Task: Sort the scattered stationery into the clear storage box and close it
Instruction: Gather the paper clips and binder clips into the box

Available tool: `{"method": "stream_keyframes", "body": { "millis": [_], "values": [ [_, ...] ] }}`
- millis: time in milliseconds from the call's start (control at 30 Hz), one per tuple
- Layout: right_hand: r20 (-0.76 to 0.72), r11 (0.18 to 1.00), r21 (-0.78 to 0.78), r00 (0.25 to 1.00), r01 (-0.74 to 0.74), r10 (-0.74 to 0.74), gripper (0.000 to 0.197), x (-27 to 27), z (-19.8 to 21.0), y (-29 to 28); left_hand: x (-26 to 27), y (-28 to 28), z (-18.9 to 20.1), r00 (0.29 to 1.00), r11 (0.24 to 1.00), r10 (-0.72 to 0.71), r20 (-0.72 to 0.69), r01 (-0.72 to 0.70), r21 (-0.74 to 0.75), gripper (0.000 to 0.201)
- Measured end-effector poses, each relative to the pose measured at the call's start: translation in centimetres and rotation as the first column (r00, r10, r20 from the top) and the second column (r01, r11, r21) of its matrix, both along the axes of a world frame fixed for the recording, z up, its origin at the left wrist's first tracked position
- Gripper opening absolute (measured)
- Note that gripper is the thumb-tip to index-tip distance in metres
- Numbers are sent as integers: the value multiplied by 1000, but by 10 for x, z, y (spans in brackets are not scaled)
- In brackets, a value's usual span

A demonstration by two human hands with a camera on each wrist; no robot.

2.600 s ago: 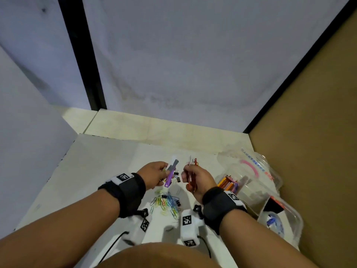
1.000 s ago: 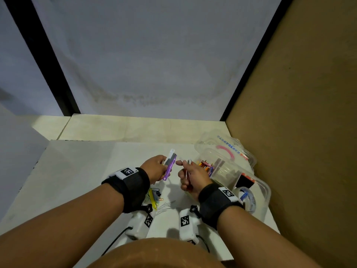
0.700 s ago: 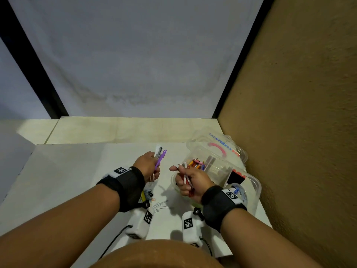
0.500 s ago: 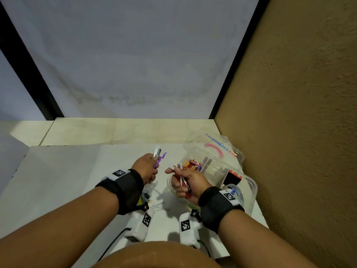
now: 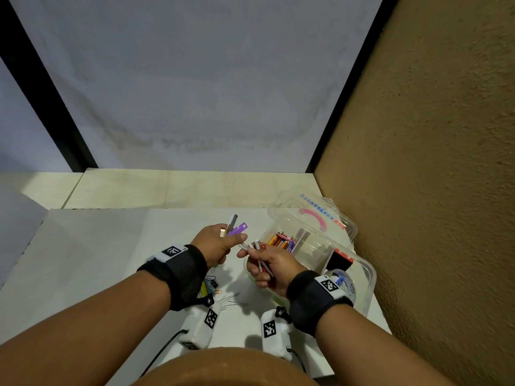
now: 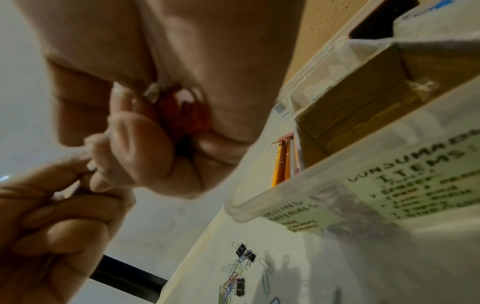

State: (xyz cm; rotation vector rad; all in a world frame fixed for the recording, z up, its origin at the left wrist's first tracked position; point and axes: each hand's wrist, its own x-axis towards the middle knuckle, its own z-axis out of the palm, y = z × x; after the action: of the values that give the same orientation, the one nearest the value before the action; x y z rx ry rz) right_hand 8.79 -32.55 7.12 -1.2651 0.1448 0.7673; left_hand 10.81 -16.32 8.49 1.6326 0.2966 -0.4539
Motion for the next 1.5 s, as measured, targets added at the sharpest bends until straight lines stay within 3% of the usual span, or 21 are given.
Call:
{"method": "stream_keyframes", "body": {
  "millis": [267, 633, 833, 1033, 1167, 1300, 1500],
  "values": [
    [68, 995, -101, 998, 6, 1, 9, -1, -4, -2, 2, 4, -1, 1000, 994, -3, 12, 2, 110, 34],
    [1, 982, 8, 982, 189, -189, 20, 4, -8, -14, 12, 19, -2, 994, 984, 105, 25, -107, 141, 33],
    [86, 977, -87, 978, 197, -190, 24, 9, 1, -6, 9, 12, 4, 1000, 996, 12, -21, -10, 84, 25],
    [197, 961, -183, 965, 208, -172, 18, 13, 9, 6, 8, -4, 9, 999, 999, -46, 20, 45, 9, 19],
    [188, 961, -155, 962, 228, -198, 16, 13, 11, 7, 10, -8, 9, 999, 999, -12, 44, 14, -32, 11],
    [181, 956, -148, 957, 254, -226, 17, 12, 6, 2, 13, -12, 4, 993, 993, -103, 59, 99, 57, 11],
    [145, 914, -127, 919, 384, -366, 16, 15, 9, -29, 13, -25, 4, 986, 987, -162, 41, 162, -14, 10]
  ]
}}
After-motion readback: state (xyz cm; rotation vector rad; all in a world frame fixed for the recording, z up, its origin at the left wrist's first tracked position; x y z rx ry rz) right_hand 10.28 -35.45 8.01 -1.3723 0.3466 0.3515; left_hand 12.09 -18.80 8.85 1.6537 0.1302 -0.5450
